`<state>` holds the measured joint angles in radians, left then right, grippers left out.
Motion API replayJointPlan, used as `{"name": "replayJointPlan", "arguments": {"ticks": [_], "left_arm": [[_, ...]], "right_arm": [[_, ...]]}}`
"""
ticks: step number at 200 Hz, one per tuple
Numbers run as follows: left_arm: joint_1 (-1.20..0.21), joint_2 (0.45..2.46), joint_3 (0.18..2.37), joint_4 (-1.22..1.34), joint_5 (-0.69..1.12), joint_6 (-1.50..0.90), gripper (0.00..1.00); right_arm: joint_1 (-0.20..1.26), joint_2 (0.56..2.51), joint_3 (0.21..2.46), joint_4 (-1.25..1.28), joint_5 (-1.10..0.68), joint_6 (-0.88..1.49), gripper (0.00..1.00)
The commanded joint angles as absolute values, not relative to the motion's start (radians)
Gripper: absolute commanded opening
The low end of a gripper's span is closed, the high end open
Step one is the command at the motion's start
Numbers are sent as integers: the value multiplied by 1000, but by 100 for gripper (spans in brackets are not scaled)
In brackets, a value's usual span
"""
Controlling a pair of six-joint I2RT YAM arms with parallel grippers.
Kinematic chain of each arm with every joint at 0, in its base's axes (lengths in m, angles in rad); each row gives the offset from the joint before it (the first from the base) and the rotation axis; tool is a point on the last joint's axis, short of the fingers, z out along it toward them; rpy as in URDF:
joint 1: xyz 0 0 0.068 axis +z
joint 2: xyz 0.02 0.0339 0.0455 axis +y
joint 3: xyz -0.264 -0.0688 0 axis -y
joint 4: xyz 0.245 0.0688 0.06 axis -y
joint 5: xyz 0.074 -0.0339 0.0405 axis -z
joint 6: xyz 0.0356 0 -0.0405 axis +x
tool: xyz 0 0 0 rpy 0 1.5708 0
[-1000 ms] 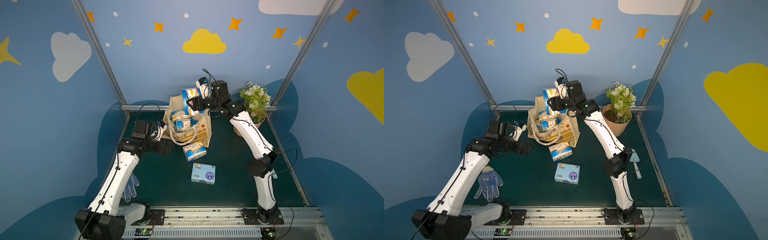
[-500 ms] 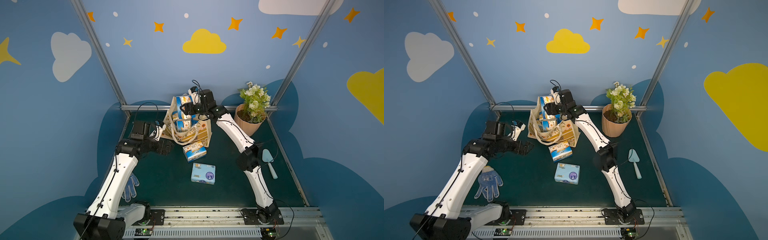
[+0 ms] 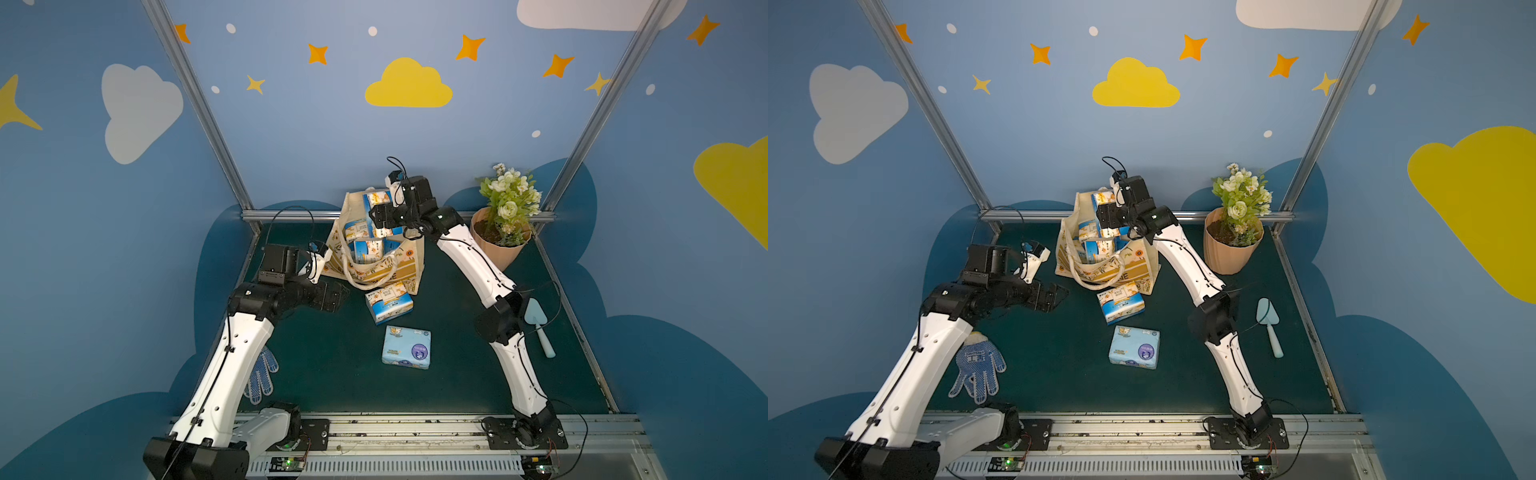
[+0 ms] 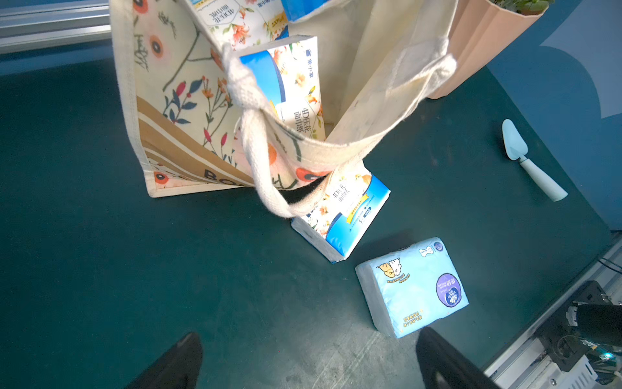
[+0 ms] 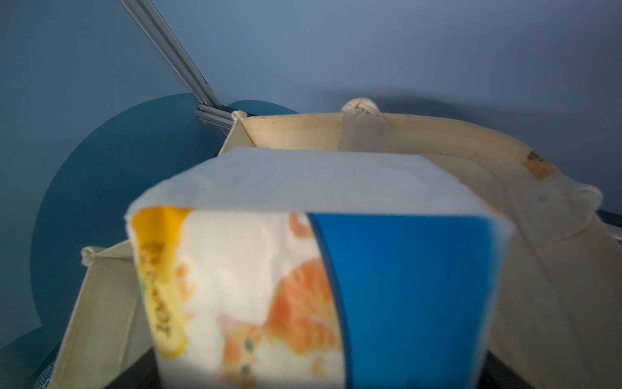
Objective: Put tissues into the canvas bag
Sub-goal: Place the pack of facial tissues in the canvas bag.
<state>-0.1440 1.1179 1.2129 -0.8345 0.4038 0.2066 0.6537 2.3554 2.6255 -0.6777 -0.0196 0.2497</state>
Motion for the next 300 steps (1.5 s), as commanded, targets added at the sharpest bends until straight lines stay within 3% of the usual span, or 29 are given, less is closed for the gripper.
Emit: {"name": "replayJointPlan", "arguments": {"ticks": [1, 78, 176, 300], "left_arm": [[-141, 1108, 1213, -830, 424, 209, 100], [-143, 1092, 1216, -839, 434, 207, 100], [-143, 1089, 1210, -834, 448, 204, 100], [-159, 1067, 1259, -907, 422, 302, 100]], "right_arm": [[646, 2312, 2646, -773, 49, 255, 91], [655, 2281, 2660, -803, 142, 232, 92], [698, 2235, 2668, -762, 107, 155, 92], [730, 2127, 2664, -768, 196, 93, 92]]}}
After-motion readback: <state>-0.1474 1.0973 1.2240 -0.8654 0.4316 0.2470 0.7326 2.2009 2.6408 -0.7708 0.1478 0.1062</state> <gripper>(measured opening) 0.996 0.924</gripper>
